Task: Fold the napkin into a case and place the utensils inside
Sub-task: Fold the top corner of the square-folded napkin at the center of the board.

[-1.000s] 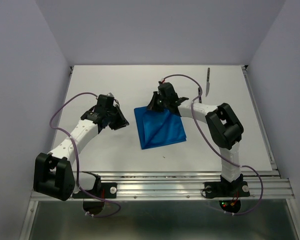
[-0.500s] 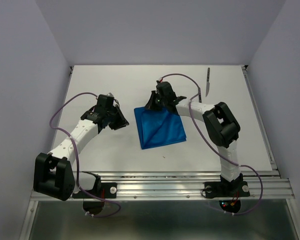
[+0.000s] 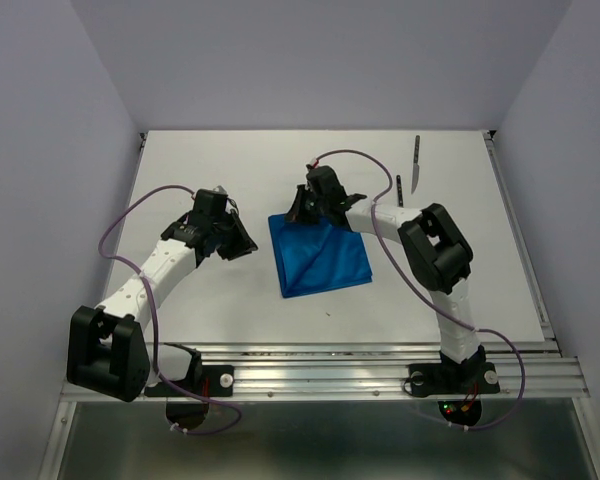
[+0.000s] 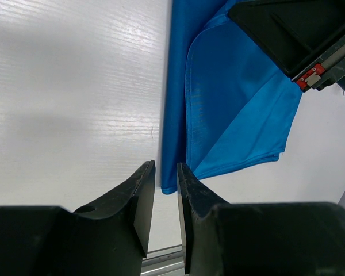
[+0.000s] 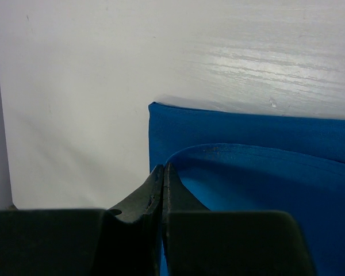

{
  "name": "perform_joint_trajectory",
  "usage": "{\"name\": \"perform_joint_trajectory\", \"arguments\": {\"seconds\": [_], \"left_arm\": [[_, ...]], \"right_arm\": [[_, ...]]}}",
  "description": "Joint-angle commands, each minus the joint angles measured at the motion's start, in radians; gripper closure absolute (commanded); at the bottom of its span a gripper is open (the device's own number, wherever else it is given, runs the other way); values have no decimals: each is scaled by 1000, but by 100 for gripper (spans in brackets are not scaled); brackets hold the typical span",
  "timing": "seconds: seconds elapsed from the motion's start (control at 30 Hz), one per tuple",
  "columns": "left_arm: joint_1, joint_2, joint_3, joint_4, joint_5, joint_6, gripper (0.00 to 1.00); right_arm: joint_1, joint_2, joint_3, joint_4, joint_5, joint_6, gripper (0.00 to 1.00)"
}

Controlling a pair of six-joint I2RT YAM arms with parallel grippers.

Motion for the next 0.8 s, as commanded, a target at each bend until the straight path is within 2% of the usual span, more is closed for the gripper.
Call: {"name": "perform_joint_trajectory", "arguments": {"seconds": [0.0,0.77], "left_arm": [[3,-41,-14,-1,-8,8,66],[3,-43,-27,7,-2,10,66]], "right_arm": [[9,6,53,17,-7,-14,99],[9,40,102,12,29,0,98]]}}
